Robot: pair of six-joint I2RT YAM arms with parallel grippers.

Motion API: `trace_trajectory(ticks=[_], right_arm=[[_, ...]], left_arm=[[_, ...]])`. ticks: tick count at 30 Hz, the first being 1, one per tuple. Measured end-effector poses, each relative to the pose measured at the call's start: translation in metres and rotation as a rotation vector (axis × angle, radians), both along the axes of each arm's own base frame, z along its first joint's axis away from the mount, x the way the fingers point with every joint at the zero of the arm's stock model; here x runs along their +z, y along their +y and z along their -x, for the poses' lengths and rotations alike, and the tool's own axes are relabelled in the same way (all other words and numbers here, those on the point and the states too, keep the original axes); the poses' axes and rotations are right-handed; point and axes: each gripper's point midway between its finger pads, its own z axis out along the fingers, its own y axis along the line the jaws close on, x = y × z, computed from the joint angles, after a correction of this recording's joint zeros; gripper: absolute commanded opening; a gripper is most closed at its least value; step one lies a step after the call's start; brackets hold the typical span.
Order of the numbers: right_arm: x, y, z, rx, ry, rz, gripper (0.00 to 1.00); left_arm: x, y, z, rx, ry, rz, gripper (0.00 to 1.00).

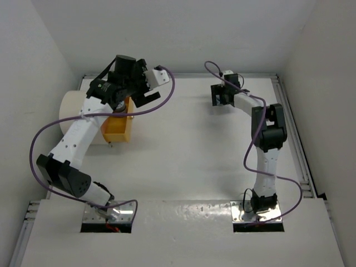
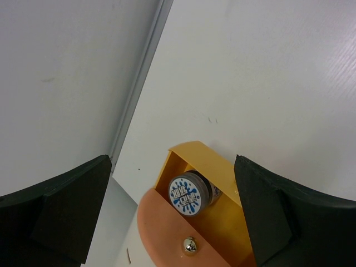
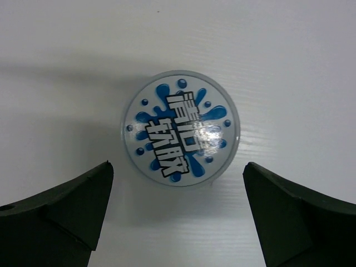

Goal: Sort the stationery into containers
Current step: Move the stationery to the center of the board.

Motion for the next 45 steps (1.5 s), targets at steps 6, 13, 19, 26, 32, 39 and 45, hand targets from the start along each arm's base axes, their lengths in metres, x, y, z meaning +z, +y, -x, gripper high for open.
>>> trace_trajectory(ticks=[6,13,19,26,32,39,45], right_arm=[[0.014,-0.013,0.007,-0.003,-0.012,-0.034,0.99],[0.021,-0.020,-0.008,0.035,-0.039,-0.142,0.99],[0.002,0.005,-0.033,0.114,-0.037,-0.197,0.94],[-0.013,0.025,-0.033,0.203,-0.032,-0.209,0.46],[-0.012,0.042,0.009,0.350,0.007,-0.231,0.39],[0.019,0.131,0.139,0.721,0.116,-0.294,0.40],[0.044,0.238,0.253,1.138,0.098,-0.310,0.40]], left_arm=[[-0.011,0.002,0.000,0.007,0.017,-0.001,1.00],[-0.013,0.001,-0.001,0.005,0.019,0.004,1.00],[-0.013,0.003,-0.002,0.011,0.021,0.005,1.00],[-0.014,0.012,-0.004,0.043,0.027,0.018,1.00],[-0.019,0.017,0.002,0.019,0.074,0.028,0.98],[-0.022,0.010,0.022,-0.056,0.170,0.092,0.93],[-0.023,0.019,0.025,-0.018,0.237,0.226,0.92]])
